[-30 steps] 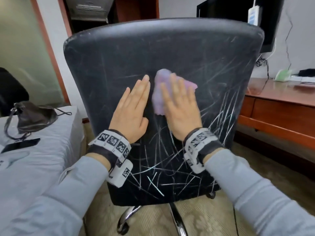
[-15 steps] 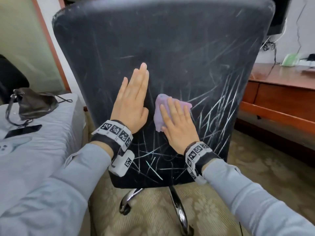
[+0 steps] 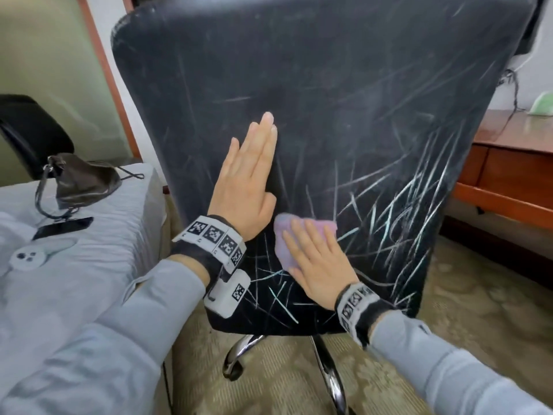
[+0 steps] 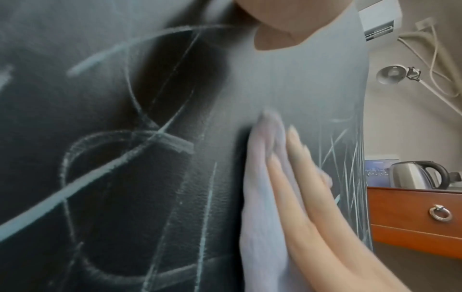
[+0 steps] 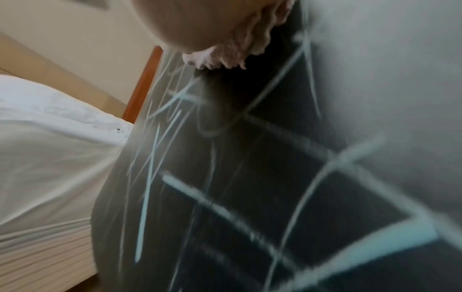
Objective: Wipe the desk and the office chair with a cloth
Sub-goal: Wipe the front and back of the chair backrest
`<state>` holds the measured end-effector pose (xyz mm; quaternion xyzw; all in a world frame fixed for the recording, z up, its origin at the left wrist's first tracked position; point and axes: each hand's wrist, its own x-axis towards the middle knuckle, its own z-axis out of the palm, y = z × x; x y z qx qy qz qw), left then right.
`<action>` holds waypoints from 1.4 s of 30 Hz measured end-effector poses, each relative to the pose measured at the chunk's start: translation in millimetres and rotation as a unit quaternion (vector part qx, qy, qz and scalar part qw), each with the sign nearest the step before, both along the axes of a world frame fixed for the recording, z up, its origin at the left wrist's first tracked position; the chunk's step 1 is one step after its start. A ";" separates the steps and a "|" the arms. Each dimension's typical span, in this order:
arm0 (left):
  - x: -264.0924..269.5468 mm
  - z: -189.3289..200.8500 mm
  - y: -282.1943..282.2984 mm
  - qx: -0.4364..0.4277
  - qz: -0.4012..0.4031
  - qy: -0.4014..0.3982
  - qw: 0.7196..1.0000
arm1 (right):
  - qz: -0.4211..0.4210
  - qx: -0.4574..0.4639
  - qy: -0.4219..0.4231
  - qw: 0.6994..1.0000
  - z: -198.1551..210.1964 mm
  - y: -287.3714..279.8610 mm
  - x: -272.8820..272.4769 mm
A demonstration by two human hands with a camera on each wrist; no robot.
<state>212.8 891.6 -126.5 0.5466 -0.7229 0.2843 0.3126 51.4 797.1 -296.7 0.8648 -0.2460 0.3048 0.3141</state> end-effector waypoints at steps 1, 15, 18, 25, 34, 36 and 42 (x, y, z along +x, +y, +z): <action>1.5 0.9 0.9 0.002 0.000 -0.004 1.000 | -0.001 0.000 0.012 1.000 -7.2 -0.7 -1.2; 1.1 0.8 -3.9 0.001 -0.008 -0.006 1.000 | -0.031 0.017 -0.141 0.989 83.8 10.2 14.8; 0.2 2.5 -0.3 0.014 0.001 -0.015 1.000 | -0.029 0.026 -0.016 0.999 14.1 9.9 14.2; -0.1 6.0 2.3 0.030 0.021 -0.049 0.998 | -0.011 -0.012 -0.212 0.977 99.6 -19.7 -41.6; -16.3 0.8 -4.0 0.016 0.024 -0.042 0.999 | 0.100 -0.044 -0.452 0.885 129.0 -16.1 -50.0; -19.4 0.1 -6.7 0.014 0.031 -0.037 0.999 | 0.102 -0.036 -0.428 0.897 119.2 -14.2 -40.8; -25.4 -2.0 -7.2 0.014 0.046 -0.038 0.998 | 0.123 0.057 -0.233 0.963 50.1 11.4 -12.6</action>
